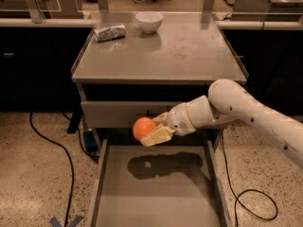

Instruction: Pick orange from middle drawer and place on counter

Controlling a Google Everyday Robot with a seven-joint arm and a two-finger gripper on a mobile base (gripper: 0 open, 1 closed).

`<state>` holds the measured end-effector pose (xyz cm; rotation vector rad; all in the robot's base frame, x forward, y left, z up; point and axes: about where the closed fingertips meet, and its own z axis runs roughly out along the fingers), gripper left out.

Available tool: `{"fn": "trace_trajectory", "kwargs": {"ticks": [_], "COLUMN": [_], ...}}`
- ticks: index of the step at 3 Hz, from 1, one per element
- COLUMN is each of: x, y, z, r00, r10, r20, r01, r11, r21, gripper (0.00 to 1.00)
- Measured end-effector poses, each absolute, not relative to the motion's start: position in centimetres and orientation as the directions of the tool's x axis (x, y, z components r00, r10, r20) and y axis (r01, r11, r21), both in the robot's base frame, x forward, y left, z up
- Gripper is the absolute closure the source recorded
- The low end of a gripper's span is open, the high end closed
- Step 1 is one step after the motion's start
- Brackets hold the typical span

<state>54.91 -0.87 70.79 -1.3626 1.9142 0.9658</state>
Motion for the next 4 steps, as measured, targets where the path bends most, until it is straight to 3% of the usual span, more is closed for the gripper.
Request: {"fn": "trace_trajectory", "kwargs": {"ticks": [4], "x": [58.3], "y": [0.2], "z": [81.7], "r00": [-0.138], "r10": [-0.499], "r20": [-0.855], "r01": [-0.987], "r11": [0.136], "r21": [0.080], "gripper": [1.00]}}
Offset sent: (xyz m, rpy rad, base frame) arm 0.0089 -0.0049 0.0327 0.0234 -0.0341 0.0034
